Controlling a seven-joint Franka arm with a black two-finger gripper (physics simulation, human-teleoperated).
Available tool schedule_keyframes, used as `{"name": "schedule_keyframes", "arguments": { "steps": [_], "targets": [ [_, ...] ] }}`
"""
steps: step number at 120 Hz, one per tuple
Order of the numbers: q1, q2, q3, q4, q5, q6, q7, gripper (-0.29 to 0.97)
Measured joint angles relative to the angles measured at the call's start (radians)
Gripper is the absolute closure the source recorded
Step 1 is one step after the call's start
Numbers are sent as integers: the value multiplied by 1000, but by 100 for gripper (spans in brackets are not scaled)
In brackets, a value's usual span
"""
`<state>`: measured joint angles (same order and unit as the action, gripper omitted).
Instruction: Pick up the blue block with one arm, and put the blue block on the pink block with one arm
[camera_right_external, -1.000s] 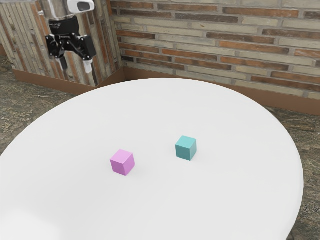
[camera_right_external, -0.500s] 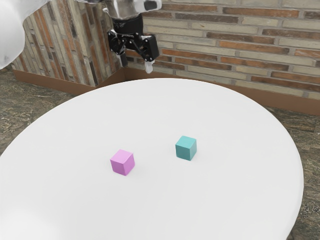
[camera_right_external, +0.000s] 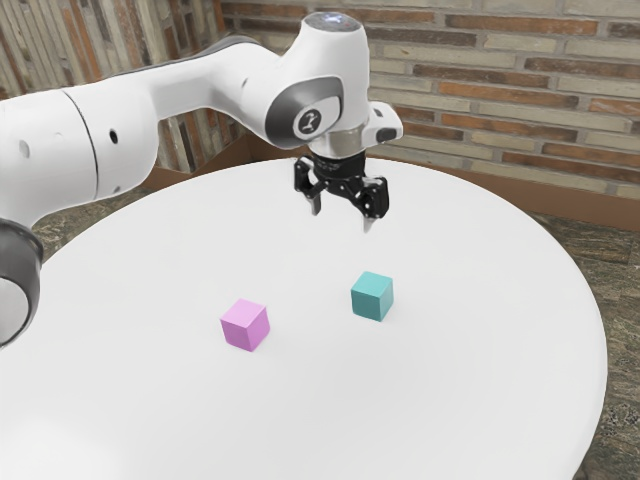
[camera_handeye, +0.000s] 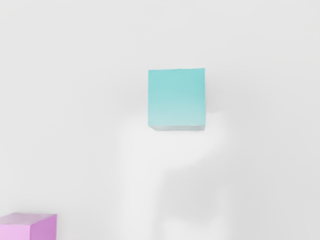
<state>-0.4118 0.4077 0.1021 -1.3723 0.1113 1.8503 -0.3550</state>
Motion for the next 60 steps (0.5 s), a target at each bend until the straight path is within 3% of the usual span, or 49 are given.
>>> {"name": "schedule_keyframes", "arguments": {
  "steps": [13, 30, 60],
  "targets": [
    [-7, 69, 64, 11, -84, 40, -29, 0],
    [-10, 127, 84, 23, -182, 90, -49, 0],
    [-3, 198, 85, 25, -263, 147, -49, 0]
  ]
}}
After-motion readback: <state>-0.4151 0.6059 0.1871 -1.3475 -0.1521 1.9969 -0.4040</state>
